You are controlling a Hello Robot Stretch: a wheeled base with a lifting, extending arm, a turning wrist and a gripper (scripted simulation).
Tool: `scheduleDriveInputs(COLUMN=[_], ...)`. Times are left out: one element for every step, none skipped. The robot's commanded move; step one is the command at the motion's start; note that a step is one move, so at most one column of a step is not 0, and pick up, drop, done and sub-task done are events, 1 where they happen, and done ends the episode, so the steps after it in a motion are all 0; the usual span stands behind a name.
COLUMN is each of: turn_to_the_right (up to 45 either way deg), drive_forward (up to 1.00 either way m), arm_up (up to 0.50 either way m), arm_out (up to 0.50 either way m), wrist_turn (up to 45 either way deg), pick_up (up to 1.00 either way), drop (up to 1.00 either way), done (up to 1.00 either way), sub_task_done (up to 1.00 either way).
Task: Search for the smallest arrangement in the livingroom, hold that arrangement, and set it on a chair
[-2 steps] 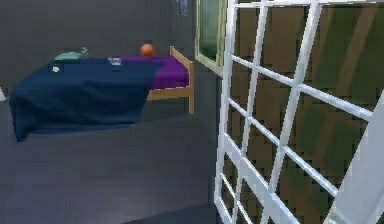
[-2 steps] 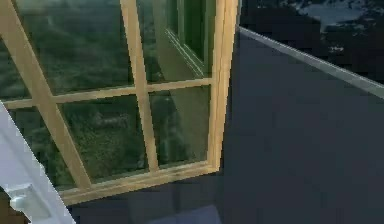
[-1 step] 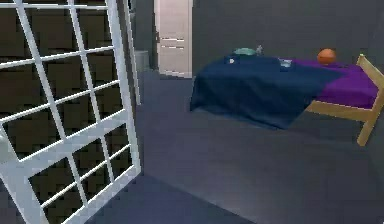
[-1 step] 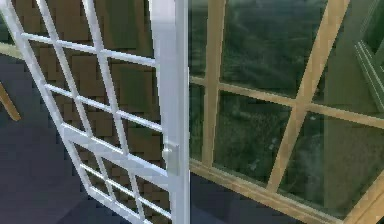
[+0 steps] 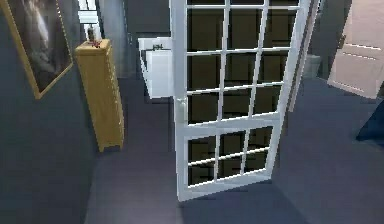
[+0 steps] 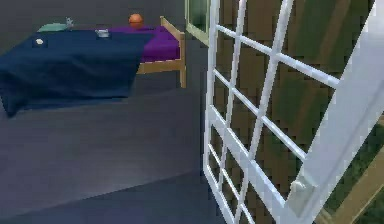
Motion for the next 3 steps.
scheduleDriveInputs(turn_to_the_right=[-15.0, 0.0, 0.0], drive_forward=[0.00, 1.00, 1.00], arm_up=[0.00, 0.00, 0.00], arm_out=[0.00, 0.00, 0.00], wrist_turn=[0.0, 0.0, 0.0], pick_up=[0.00, 0.00, 0.00], drop=[0.00, 0.00, 0.00], done=[0.00, 0.00, 0.00], sub_task_done=[0.00, 0.00, 0.00])
